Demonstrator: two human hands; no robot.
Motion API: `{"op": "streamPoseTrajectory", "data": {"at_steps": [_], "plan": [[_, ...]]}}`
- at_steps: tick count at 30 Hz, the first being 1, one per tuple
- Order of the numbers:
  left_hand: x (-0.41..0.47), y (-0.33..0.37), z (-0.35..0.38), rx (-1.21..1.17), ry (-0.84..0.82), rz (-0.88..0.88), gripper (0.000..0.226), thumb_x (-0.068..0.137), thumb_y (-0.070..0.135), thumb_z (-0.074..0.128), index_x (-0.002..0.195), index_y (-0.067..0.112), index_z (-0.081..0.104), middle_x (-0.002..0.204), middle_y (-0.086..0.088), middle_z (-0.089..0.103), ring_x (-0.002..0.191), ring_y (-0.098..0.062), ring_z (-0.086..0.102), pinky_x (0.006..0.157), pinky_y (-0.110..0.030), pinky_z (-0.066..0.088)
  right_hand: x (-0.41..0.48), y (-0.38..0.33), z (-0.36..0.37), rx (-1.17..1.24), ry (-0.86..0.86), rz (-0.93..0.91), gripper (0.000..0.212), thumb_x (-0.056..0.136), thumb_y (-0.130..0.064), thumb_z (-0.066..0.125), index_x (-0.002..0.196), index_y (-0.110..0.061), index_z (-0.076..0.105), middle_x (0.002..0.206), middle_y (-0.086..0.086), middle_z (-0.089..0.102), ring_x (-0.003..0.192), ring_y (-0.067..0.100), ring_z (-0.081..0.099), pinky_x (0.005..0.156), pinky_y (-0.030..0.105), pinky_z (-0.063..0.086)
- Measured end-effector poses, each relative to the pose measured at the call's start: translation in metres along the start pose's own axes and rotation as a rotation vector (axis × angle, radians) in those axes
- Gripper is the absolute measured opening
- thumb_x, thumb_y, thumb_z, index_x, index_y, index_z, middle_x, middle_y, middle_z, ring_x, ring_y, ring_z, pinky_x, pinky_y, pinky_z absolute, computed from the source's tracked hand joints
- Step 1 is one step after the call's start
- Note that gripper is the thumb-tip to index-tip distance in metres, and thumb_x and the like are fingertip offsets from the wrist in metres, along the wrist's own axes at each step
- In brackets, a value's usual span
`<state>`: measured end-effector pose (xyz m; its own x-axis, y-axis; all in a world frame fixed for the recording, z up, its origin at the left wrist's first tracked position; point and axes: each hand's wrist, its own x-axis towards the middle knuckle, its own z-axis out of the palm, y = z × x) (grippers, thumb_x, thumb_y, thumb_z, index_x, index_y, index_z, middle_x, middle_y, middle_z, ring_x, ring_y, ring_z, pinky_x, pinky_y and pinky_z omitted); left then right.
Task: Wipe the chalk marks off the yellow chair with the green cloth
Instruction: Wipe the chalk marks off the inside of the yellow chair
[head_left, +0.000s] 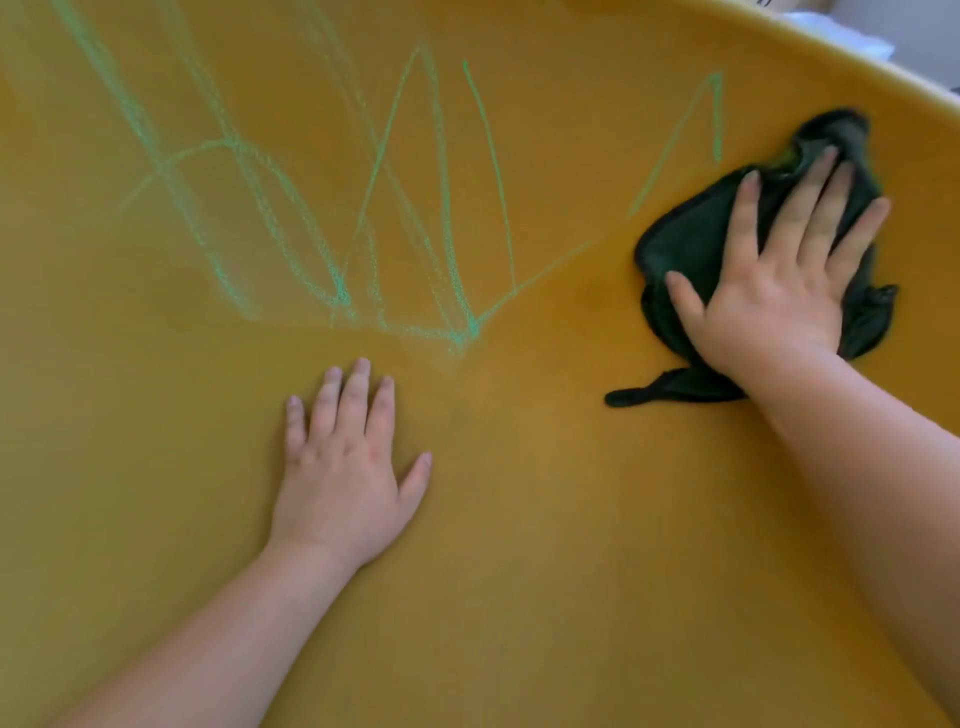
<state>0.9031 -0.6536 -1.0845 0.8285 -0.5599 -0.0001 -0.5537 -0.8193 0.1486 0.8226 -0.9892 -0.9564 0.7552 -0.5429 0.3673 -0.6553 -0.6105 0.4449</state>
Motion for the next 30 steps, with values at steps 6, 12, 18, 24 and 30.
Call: {"op": "streamPoseTrajectory", "data": {"at_steps": [6, 12, 18, 24, 30], "plan": [[0.002, 0.001, 0.003, 0.025, 0.001, 0.019, 0.086, 0.089, 0.067, 0.027, 0.155, 0.012, 0.031, 0.164, -0.013, 0.022, 0.152, -0.034, 0.016, 0.12, -0.059, 0.017, 0.035, -0.073, -0.008, 0.114, 0.063, -0.072, 0.089, 0.096, -0.07, 0.021, 0.162, -0.013, -0.001, 0.165, 0.028, -0.01, 0.154, 0.042, -0.009, 0.122, 0.064, -0.003], [0.001, 0.0, 0.003, -0.005, 0.033, 0.015, 0.086, 0.087, 0.066, 0.033, 0.152, 0.011, 0.037, 0.162, -0.012, 0.027, 0.151, -0.032, 0.021, 0.12, -0.058, 0.02, -0.07, -0.156, 0.013, 0.384, -0.231, -0.713, 0.073, 0.101, -0.061, 0.016, 0.162, -0.026, -0.004, 0.167, 0.008, -0.023, 0.154, 0.025, -0.023, 0.124, 0.051, -0.013], [0.0, -0.002, 0.006, -0.005, 0.032, 0.015, 0.087, 0.087, 0.067, 0.032, 0.152, 0.009, 0.037, 0.163, -0.011, 0.025, 0.151, -0.031, 0.019, 0.121, -0.057, 0.019, 0.002, -0.039, 0.009, -0.019, -0.057, -0.456, 0.095, 0.083, -0.089, 0.02, 0.161, -0.037, 0.012, 0.169, 0.017, 0.006, 0.156, 0.038, 0.005, 0.119, 0.062, -0.013], [0.001, -0.002, 0.007, 0.003, 0.034, 0.018, 0.088, 0.088, 0.068, 0.031, 0.153, 0.009, 0.037, 0.163, -0.012, 0.026, 0.151, -0.032, 0.02, 0.12, -0.057, 0.021, 0.07, -0.03, -0.036, 0.0, 0.123, -0.235, 0.118, 0.074, -0.095, 0.039, 0.162, -0.028, -0.003, 0.167, 0.02, -0.013, 0.155, 0.04, -0.009, 0.121, 0.066, -0.002], [0.001, -0.001, 0.004, -0.045, 0.047, 0.007, 0.088, 0.082, 0.065, 0.037, 0.151, 0.01, 0.04, 0.162, -0.01, 0.029, 0.15, -0.03, 0.022, 0.121, -0.054, 0.019, -0.044, -0.149, 0.002, 0.357, -0.156, -0.413, 0.11, 0.079, -0.093, 0.025, 0.163, -0.027, 0.0, 0.167, 0.016, -0.022, 0.154, 0.034, -0.019, 0.124, 0.058, -0.004]]}}
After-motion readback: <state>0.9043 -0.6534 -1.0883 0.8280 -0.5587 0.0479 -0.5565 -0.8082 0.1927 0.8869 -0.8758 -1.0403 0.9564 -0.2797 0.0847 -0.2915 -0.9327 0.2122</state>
